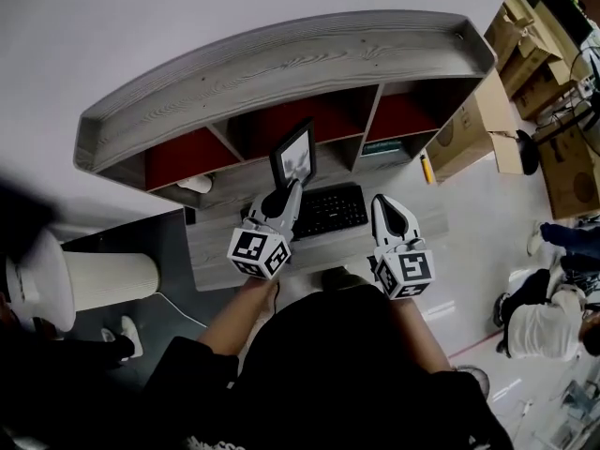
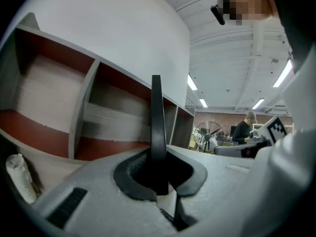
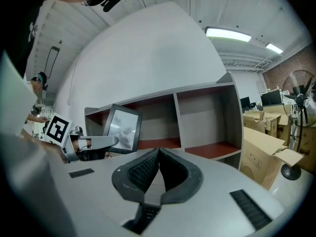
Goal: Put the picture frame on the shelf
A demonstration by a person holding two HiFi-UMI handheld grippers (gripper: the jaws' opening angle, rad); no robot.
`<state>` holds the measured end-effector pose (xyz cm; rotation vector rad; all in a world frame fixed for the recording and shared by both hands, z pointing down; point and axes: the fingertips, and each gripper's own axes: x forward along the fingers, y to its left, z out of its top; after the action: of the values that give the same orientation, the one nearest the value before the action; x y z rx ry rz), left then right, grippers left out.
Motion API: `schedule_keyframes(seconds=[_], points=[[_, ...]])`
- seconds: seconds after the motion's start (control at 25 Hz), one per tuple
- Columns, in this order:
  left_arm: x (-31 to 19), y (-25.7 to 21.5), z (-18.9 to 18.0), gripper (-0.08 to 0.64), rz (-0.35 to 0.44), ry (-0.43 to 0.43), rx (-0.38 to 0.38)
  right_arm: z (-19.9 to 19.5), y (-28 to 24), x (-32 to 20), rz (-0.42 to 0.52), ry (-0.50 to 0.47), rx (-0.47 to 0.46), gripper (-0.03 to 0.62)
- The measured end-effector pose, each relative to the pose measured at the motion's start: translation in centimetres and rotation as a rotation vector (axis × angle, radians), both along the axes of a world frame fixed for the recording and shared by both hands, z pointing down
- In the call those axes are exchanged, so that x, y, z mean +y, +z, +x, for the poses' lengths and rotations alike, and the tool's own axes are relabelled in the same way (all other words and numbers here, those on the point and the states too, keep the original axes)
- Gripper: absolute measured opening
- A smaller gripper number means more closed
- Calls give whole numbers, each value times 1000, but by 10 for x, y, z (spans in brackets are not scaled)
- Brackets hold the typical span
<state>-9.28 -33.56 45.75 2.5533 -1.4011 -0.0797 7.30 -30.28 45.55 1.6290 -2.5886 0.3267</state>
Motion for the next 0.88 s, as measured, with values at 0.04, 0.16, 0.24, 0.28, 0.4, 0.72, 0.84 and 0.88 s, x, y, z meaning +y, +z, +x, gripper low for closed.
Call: schedule_keyframes(seconds=[0.04, 0.16, 0.24, 0.28, 0.4, 0.72, 0.84, 0.88], points=[[-10, -1, 1, 34, -2, 0, 5, 2, 0, -7, 1, -1, 10, 14], [-38, -2, 8, 34, -15, 29, -5, 8, 1, -26, 1, -8, 20, 14], [-52, 0, 16, 35, -28, 66, -22, 11, 1, -37, 2, -15, 28, 14], [-58, 0, 20, 34, -34, 77, -18, 13, 0, -41, 4, -18, 34, 14], [-76, -2, 27, 35, -44, 75, 24, 19, -5, -57, 12, -21, 38, 14], [-120, 2, 50, 35, -96, 90, -16, 30, -5, -88, 7, -39, 22, 14], [-130, 4, 57, 35, -118, 101, -35, 33, -4, -97, 7, -43, 19, 14], [-132, 4, 59, 35, -125, 103, -37, 33, -4, -100, 7, -43, 15, 14]])
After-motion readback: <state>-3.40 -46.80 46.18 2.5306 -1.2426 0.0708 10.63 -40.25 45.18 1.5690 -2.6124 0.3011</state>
